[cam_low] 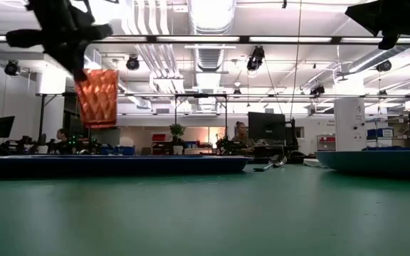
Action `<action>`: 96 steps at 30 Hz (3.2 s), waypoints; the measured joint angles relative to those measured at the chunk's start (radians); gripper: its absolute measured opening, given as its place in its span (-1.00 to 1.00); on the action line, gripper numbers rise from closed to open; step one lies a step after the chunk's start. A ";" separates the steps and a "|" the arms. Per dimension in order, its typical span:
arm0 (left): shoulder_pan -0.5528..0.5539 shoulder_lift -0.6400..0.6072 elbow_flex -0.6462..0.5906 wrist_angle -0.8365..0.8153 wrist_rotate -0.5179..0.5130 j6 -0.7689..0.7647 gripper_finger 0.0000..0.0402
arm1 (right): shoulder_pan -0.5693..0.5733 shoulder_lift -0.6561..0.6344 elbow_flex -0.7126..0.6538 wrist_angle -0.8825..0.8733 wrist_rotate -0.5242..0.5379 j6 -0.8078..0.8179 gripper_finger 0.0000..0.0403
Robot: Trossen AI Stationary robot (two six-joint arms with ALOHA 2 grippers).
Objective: Pick and place plate/cup/fork/spoon on tray
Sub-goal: Put the red cup to the top left on the blue serving tray, then put the orange fork to the bottom right on the blue serving tray
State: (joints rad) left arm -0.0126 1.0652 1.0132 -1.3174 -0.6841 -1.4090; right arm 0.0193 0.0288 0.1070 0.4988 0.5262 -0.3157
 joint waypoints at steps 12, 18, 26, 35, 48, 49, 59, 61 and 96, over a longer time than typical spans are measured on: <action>0.127 -0.118 -0.180 -0.001 0.021 -0.050 -1.00 | 0.000 0.000 0.000 0.000 0.000 -0.001 -0.96; 0.209 -0.119 -0.222 -0.001 0.021 -0.044 -1.00 | 0.000 0.000 0.000 0.000 0.000 -0.003 -0.96; 0.290 -0.093 -0.249 0.001 0.011 -0.047 -0.94 | 0.000 0.000 0.000 0.000 0.000 -0.009 -0.96; 0.327 -0.060 -0.278 0.026 -0.010 -0.051 -0.87 | 0.000 0.000 0.000 0.000 0.000 -0.026 -0.96; 0.328 -0.068 -0.286 0.094 -0.003 -0.051 -0.86 | 0.000 0.000 0.000 -0.001 0.000 -0.028 -0.96; 0.328 -0.068 -0.283 0.114 -0.003 -0.046 -0.86 | 0.000 0.000 0.000 -0.001 0.000 -0.027 -0.96; 0.336 -0.082 -0.306 0.164 -0.007 -0.095 -0.86 | 0.000 0.000 0.000 -0.004 0.000 -0.027 -0.96; 0.340 -0.082 -0.307 0.165 -0.007 -0.101 -0.86 | 0.000 0.000 0.000 -0.004 0.000 -0.026 -0.96; 0.123 -0.007 -0.061 0.350 0.217 0.177 -0.87 | 0.000 0.000 0.004 0.029 -0.002 -0.076 -0.96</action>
State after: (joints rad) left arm 0.1102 1.0587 0.9519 -0.9678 -0.4667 -1.2316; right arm 0.0191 0.0284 0.1106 0.5280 0.5242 -0.3913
